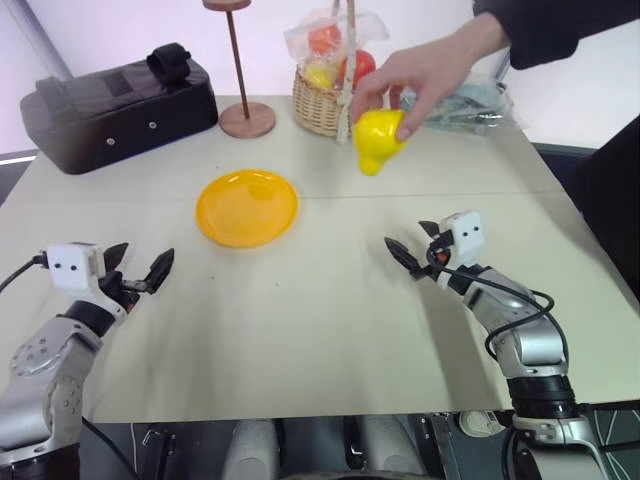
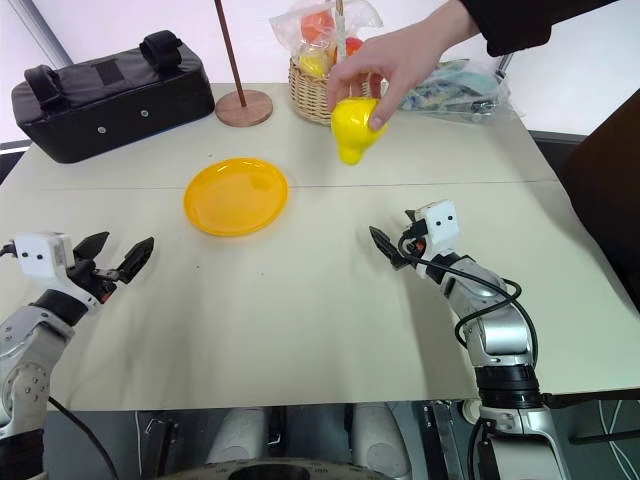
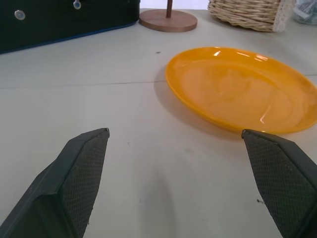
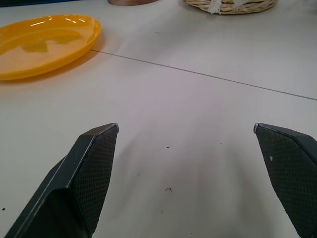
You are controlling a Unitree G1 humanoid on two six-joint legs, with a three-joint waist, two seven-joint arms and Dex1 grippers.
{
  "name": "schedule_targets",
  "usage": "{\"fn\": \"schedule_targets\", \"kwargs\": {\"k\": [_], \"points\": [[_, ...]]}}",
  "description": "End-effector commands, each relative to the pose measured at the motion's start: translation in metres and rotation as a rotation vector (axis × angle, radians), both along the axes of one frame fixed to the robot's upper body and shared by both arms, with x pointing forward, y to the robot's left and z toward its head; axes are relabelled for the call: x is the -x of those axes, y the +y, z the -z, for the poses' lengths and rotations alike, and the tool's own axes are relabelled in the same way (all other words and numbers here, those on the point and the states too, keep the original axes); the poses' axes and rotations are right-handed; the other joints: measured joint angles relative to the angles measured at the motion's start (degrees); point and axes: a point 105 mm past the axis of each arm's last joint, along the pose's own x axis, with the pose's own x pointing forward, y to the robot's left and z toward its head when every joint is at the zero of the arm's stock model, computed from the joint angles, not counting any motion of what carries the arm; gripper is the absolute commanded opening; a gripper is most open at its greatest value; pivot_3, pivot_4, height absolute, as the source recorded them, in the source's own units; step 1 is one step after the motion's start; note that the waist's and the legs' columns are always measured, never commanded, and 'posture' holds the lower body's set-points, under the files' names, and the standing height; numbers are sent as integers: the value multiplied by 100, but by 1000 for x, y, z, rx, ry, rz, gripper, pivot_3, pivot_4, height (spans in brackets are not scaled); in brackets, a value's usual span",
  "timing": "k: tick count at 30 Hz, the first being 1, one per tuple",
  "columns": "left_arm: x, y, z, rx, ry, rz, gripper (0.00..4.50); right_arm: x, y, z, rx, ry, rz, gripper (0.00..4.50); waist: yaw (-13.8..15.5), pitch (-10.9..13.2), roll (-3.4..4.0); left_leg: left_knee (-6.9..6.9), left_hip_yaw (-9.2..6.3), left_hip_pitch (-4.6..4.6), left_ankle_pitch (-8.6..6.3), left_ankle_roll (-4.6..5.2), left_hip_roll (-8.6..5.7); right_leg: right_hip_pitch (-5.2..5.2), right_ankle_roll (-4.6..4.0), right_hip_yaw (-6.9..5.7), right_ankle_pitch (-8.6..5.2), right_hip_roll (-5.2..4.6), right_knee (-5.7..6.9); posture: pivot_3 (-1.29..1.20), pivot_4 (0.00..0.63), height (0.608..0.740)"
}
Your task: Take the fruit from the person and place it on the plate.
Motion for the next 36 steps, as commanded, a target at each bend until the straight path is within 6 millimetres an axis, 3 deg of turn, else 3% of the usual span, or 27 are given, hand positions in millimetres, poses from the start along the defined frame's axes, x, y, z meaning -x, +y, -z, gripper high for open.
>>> {"fn": "schedule_targets", "kwargs": {"k": [1,6,12,16,23,28,36], "points": [[-5,-6,-24,-48,-51,59,4481,1,5,-15,4,-59,-14,4500,0,0,0,0,0,0,0,0,0,0,0,0,0,0,0,0,150,740],[0,-35,-60,-54,-45,357,4481,1,3,-15,10,-57,-16,4500,-8,0,0,0,0,0,0,0,0,0,0,0,0,1,-1,0,150,740],[18,-65,-76,-6,86,697,4481,3,0,-20,29,-68,-21,4500,-21,2,4,-4,1,2,0,0,0,-1,-1,0,-1,1,0,0,150,740],[27,-80,-77,-20,167,854,4481,10,5,-34,78,-86,-89,4500,-20,5,8,-3,2,2,0,0,0,-1,-2,1,-2,1,-1,0,150,740],[17,-92,-78,-15,154,889,4481,9,37,-78,21,-89,-173,4500,-33,4,8,-3,0,3,0,0,1,-3,-13,4,-5,6,1,0,150,740],[12,-93,-74,-12,143,879,4481,1,56,-85,32,-106,-203,4500,-15,5,7,-5,0,0,0,0,1,-5,-3,3,0,7,-2,0,150,740],[7,-89,-69,-1,111,812,4481,-18,62,-88,-20,-110,-157,4500,-11,5,7,-2,2,-3,0,0,0,-6,-3,4,0,5,-1,0,150,740]]}}
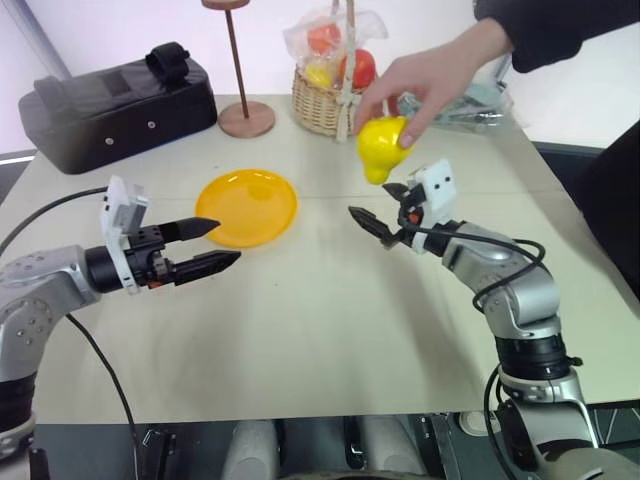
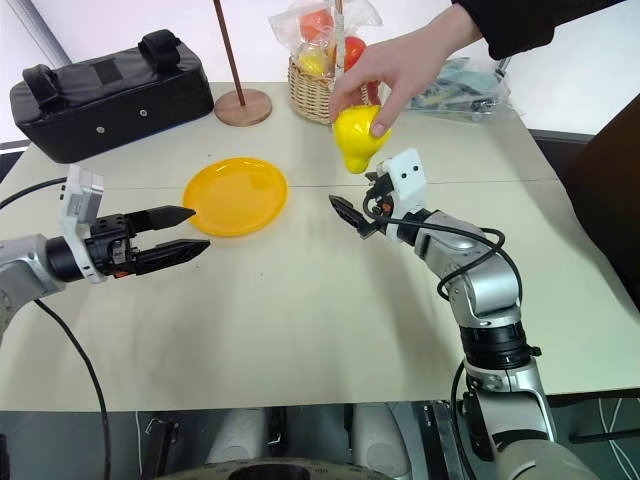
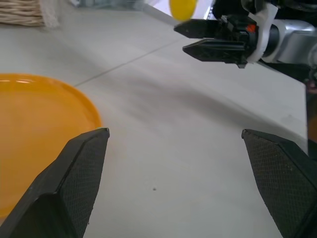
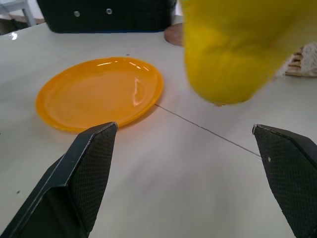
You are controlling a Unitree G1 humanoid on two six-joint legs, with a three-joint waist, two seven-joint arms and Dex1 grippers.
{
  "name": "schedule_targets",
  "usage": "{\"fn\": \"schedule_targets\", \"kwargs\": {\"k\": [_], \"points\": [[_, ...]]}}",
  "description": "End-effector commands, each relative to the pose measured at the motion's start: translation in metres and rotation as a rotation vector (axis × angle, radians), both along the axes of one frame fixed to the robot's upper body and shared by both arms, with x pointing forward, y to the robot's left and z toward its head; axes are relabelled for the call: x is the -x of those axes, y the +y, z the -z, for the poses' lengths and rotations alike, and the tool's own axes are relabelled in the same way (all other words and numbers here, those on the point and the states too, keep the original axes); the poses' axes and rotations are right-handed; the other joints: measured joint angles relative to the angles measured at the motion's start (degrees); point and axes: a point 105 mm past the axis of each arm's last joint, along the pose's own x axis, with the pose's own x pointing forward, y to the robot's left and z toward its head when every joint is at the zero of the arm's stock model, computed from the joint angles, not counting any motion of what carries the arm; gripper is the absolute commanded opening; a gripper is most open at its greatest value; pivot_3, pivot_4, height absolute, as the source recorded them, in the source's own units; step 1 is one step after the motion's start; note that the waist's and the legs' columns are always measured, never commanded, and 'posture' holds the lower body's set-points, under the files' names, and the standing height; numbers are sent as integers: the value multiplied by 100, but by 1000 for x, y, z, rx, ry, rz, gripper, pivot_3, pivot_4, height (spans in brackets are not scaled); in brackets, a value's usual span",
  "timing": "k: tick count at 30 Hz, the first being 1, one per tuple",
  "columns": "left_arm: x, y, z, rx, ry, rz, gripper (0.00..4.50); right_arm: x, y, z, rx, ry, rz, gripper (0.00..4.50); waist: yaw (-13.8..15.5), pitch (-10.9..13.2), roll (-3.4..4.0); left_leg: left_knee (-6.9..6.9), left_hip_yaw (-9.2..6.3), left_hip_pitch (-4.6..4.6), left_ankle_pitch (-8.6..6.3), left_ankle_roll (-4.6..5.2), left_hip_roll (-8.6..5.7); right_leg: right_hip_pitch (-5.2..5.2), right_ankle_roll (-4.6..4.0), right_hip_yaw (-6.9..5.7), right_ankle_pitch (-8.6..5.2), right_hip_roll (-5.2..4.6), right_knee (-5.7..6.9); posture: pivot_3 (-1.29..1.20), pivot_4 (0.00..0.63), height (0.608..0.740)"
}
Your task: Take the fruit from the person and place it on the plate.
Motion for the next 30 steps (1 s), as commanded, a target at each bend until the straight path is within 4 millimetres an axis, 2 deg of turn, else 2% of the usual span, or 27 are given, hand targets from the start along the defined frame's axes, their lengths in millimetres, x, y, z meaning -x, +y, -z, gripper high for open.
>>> {"fn": "schedule_targets", "kwargs": {"k": [1,10,13,17,18,19,25,30], "points": [[3,1,-5,-2,-40,-15,4481,-5,1,-24,-36,-77,10,4500,-6,0,0,0,0,0,0,0,0,-1,1,0,1,1,1,0,150,740],[7,1,2,7,-33,-43,4481,-7,6,-44,-97,-83,-7,4500,-8,0,0,-2,0,0,0,0,1,-3,2,0,1,0,1,0,150,740],[8,1,4,6,-33,-50,4500,-5,9,-45,-97,-80,-22,3696,-10,0,0,-3,1,0,0,0,1,-2,2,1,1,-2,1,0,150,740],[6,2,3,9,-39,-59,4500,-5,11,-45,-100,-80,-28,1618,-12,0,0,-3,1,0,0,0,1,-3,2,0,1,-1,1,0,150,740],[6,2,3,9,-40,-61,4500,-4,11,-45,-101,-81,-28,1207,-12,0,0,-3,1,0,0,0,1,-3,2,0,1,-1,1,0,150,740],[6,2,3,9,-41,-62,4500,-4,11,-46,-101,-81,-28,1087,-13,0,0,-3,1,0,0,0,1,-3,2,1,1,-1,1,0,150,740],[4,7,5,-7,-41,-100,4500,-4,17,-44,-82,-76,-46,1086,-12,0,0,-3,1,0,0,0,1,-3,2,0,1,-1,1,0,150,740],[-5,31,17,-51,-20,-276,4500,-15,42,-17,-3,-34,-75,1086,-57,0,0,-5,0,2,0,0,2,-3,2,1,1,1,2,0,150,740]]}}
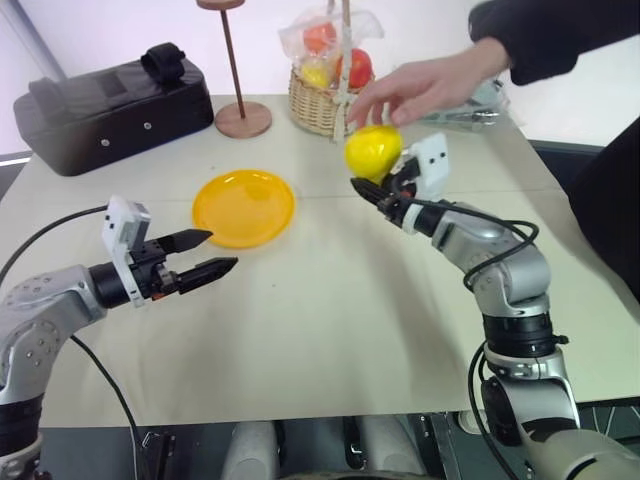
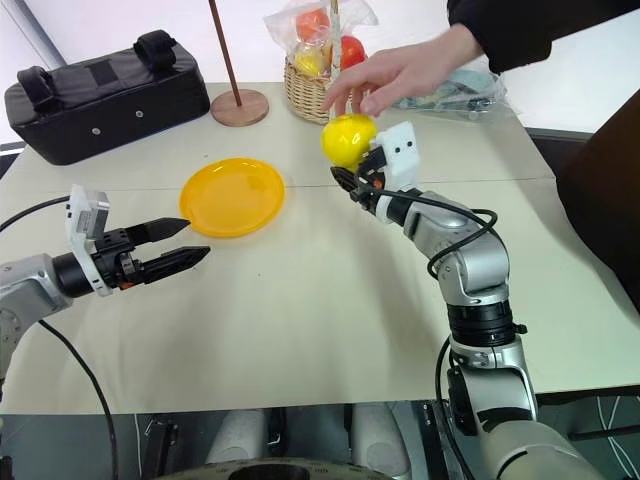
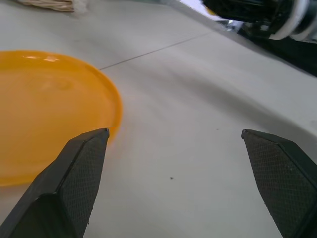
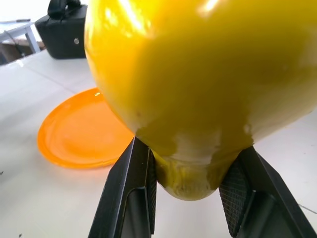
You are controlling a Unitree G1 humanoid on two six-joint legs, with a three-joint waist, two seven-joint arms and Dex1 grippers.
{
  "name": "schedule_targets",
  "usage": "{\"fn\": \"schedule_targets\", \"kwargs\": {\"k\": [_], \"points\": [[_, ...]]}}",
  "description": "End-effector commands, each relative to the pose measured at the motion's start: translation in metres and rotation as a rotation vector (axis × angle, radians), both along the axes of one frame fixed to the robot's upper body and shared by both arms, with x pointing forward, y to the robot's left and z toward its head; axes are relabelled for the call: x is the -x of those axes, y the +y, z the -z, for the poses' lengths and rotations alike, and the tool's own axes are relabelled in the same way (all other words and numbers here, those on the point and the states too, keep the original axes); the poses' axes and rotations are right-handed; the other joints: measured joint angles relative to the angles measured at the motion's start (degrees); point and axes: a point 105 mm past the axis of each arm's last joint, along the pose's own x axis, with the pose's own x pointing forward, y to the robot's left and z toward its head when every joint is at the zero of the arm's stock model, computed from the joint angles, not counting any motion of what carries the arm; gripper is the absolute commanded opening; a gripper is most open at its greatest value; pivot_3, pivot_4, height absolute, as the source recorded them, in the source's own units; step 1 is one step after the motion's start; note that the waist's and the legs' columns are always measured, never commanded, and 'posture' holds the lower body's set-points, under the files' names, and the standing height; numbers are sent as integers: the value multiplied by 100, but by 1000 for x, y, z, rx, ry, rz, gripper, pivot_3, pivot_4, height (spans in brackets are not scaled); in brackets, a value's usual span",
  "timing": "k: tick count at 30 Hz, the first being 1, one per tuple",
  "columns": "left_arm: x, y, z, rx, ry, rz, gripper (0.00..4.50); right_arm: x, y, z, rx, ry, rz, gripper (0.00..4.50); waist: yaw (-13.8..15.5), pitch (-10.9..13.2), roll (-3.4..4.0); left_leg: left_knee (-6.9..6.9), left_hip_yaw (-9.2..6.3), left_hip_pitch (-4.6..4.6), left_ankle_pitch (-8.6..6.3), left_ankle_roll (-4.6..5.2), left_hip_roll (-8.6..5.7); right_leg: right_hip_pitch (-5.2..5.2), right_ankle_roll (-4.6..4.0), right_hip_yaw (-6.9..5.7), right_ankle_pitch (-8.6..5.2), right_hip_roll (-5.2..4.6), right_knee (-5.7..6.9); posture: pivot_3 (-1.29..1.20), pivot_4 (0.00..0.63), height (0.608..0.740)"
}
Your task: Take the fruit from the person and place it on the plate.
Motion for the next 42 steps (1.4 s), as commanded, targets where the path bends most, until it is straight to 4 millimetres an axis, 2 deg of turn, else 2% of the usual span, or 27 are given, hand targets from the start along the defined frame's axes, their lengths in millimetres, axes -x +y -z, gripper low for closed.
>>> {"fn": "schedule_targets", "kwargs": {"k": [1,5,14,19,26,32,33,39,42], "points": [[-6,20,-6,-26,-51,-142,4500,-11,26,6,54,-25,-29,1086,-23,0,0,0,0,2,0,0,1,0,0,1,0,1,1,0,150,740],[-3,33,-4,-32,-69,-234,4500,-24,57,15,54,-14,-67,1086,-46,0,0,-1,0,0,0,0,1,-1,0,0,1,1,2,0,150,740],[16,54,5,-36,-54,-376,4500,-32,117,23,38,-19,-189,1086,-136,-1,-2,-2,1,-5,0,-1,0,-3,1,-2,2,-11,2,0,150,740],[23,69,9,-37,-41,-450,4500,-32,142,28,30,-11,-230,1086,-142,0,-1,-4,-1,-4,0,-2,1,-5,0,-4,2,-12,4,0,150,740],[25,66,12,-40,-40,-448,4500,-38,162,31,-7,46,-208,1086,-141,0,-1,-8,-4,-4,-1,-5,1,-5,-6,-10,4,-25,3,0,150,740],[23,62,10,-36,-57,-440,4500,-37,170,27,-23,51,-234,4101,-152,0,0,-15,-8,-4,-1,-6,-2,-7,-10,-17,5,-68,2,0,150,740],[22,62,10,-36,-58,-439,4500,-37,170,25,-30,50,-239,4466,-153,0,0,-15,-8,-4,-1,-6,-3,-7,-10,-18,5,-72,1,0,150,740],[20,60,8,-32,-72,-436,4500,-38,166,17,-31,21,-239,4466,-170,0,0,-17,-8,-5,-2,-7,-6,-7,-9,-18,5,-81,-1,0,150,740],[17,62,8,-33,-89,-451,4500,-34,161,3,-42,-21,-264,4466,-172,1,1,-18,-9,-5,-2,-7,-6,-7,-10,-18,5,-82,-2,0,150,740]]}}
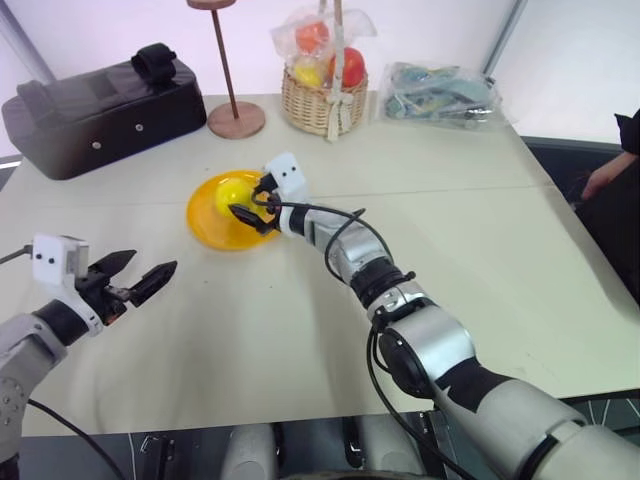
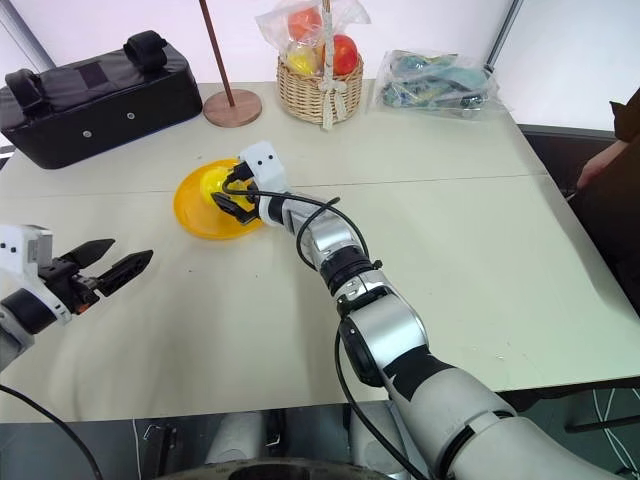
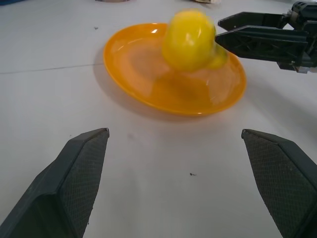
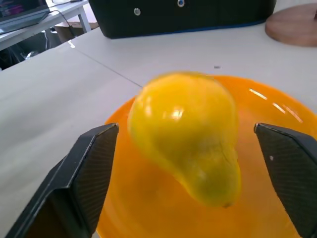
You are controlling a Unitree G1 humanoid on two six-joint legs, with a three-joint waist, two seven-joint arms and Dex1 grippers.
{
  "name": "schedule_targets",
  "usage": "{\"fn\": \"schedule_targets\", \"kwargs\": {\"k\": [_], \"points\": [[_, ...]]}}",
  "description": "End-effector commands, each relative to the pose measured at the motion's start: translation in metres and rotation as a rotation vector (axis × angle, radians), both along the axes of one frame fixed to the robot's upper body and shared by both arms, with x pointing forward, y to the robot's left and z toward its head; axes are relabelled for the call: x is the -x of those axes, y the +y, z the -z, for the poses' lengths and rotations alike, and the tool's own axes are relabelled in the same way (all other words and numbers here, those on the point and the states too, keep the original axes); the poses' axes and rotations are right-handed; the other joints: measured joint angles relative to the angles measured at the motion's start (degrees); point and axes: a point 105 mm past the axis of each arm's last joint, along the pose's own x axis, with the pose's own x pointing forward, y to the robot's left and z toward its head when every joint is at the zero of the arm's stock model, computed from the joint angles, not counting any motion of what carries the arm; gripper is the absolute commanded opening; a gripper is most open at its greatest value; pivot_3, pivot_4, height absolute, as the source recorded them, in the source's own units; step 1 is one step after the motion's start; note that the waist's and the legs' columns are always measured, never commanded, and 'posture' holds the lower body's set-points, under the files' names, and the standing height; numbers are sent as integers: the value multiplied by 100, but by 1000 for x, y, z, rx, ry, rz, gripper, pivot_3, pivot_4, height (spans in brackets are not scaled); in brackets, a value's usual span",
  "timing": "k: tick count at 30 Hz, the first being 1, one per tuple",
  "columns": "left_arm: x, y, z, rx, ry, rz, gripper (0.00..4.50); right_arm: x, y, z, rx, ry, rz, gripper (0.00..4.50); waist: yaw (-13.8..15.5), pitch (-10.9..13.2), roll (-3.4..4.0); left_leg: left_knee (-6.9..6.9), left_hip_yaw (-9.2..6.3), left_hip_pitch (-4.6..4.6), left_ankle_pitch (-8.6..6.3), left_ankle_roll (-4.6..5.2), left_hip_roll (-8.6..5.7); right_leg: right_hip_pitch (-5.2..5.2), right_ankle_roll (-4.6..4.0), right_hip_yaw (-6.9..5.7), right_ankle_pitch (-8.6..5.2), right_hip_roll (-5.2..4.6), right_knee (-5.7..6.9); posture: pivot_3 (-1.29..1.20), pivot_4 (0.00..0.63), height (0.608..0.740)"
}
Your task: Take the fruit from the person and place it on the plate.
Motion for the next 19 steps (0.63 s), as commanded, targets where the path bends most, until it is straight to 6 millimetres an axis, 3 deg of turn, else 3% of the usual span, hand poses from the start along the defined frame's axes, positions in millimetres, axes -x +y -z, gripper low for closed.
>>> {"fn": "schedule_targets", "kwargs": {"k": [1,8,19], "points": [[-4,0,-12,-27,-71,-13,4500,8,-2,-43,-60,-123,-50,4466,4,0,0,0,-1,0,0,0,0,0,0,0,0,-1,-1,0,150,740],[-17,17,-21,-51,-183,-147,4500,28,-45,-65,-62,-217,-29,4466,42,-1,-2,-4,-1,-1,0,0,-4,0,1,-2,1,-6,-5,0,150,740],[-12,22,-19,-56,-198,-155,4500,42,-159,-62,68,-239,161,4466,42,-2,-2,-4,7,-1,0,2,-12,0,2,-1,0,13,-7,0,150,740]]}}
